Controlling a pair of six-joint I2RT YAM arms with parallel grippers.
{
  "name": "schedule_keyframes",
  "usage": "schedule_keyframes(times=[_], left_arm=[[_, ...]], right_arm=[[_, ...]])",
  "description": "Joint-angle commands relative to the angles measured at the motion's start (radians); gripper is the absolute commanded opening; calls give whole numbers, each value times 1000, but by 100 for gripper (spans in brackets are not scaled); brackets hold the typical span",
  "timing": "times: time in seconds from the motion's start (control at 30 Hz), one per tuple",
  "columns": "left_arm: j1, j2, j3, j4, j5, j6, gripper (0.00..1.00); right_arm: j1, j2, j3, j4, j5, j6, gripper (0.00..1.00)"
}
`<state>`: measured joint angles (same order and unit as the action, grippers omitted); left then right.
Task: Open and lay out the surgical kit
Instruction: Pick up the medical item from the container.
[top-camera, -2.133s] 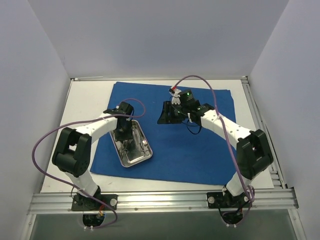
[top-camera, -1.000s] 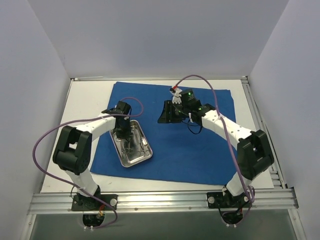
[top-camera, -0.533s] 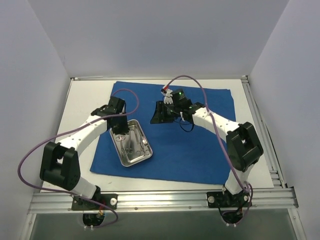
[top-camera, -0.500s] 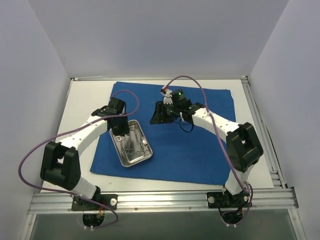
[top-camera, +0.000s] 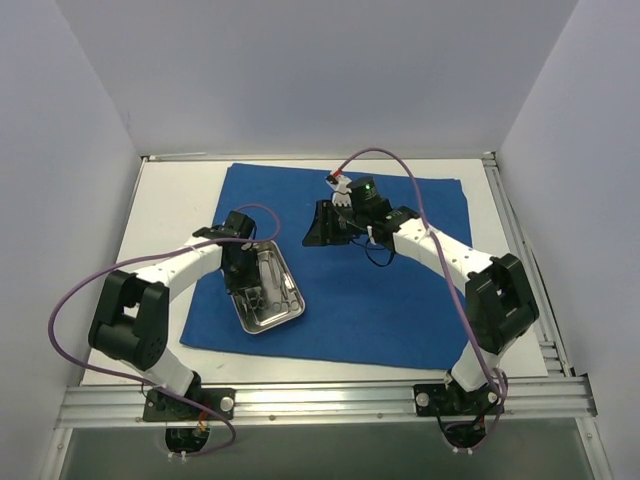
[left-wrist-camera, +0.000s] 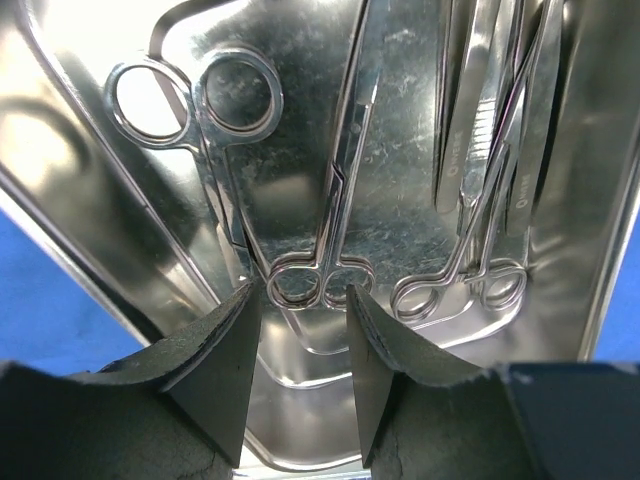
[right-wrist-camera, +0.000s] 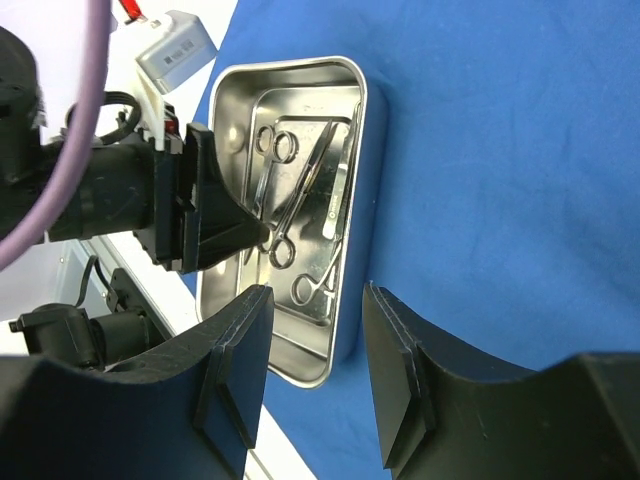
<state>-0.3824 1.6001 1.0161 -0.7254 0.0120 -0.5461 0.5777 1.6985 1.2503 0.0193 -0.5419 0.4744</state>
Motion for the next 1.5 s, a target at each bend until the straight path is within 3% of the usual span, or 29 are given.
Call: schedule_keyframes(times=[0.0,0.67,0.73,0.87,0.9,0.93,1.23,1.47], left_arm=[[-9,6,-5,-8,19,-15,49],[-64,110,-17,8,-32,-38,48],[-69,116,-20,10,-47,-40,45],[-70,147,-24,37,-38,-35,21],[-70,152,-27,52,-35,-37,8],[-70,146,-30,57,-30,-38,3],[-73,-40,-1,-8,-87,-37,2],[-75,-94,24,-51,-93,-34,2]], right_arm=[[-9,-49,-17,7,-4,-2,41],[-12,-71,-37,14,-6,7,40],[-12,-74,-40,14,-4,7,40],[-12,-79,-45,16,-3,6,40],[-12,-77,-46,16,0,4,40],[-12,-74,-46,14,0,4,40],[-12,-36,-17,13,-10,-3,40],[5,29,50,33,-39,7,40]])
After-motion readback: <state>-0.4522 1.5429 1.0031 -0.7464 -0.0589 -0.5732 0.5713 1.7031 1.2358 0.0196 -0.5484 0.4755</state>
